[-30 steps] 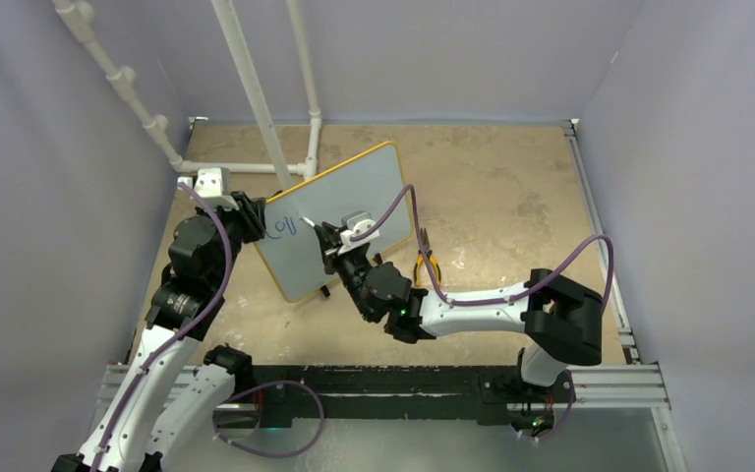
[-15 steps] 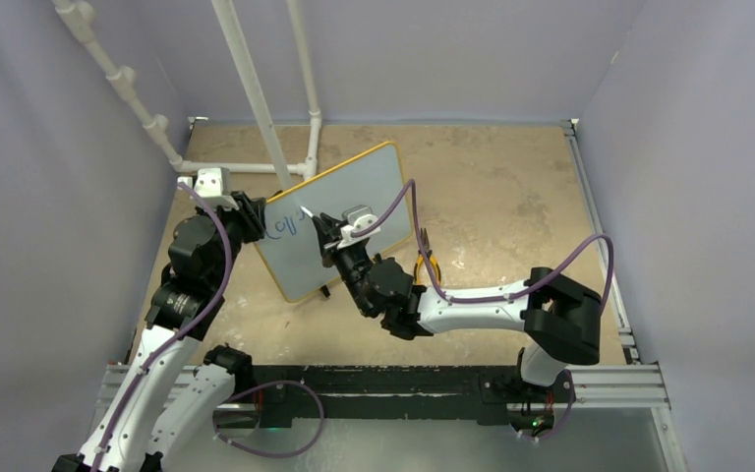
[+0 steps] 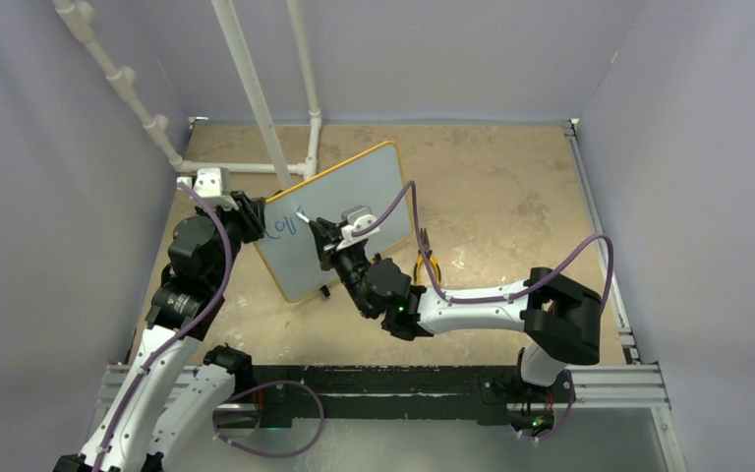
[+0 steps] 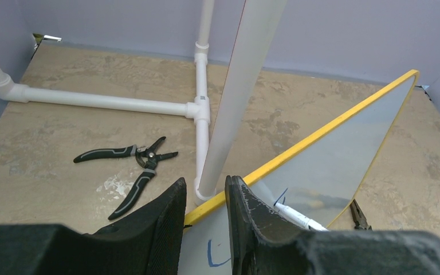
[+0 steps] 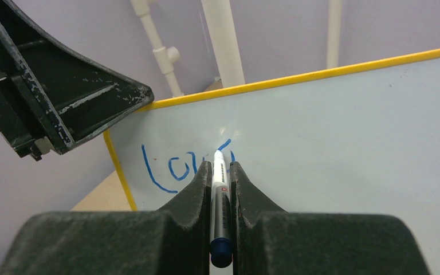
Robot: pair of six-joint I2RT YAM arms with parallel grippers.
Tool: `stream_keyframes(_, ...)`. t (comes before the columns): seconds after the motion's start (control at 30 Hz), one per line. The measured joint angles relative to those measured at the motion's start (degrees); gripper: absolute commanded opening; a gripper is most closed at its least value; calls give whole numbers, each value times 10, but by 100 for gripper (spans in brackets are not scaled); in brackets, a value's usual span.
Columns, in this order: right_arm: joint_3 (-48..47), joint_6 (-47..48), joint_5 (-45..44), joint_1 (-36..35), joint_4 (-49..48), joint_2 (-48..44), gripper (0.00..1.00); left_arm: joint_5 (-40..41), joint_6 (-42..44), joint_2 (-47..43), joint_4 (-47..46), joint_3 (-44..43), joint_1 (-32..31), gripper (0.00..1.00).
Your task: Write a sentence on the whiteboard
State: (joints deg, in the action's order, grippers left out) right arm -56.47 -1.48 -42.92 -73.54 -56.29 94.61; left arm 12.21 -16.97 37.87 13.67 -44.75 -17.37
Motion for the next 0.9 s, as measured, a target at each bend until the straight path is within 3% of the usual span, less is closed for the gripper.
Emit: stream_keyframes(0.9, 35, -52, -32, -4, 30, 0, 0, -1, 0, 1, -8, 4, 5, 31)
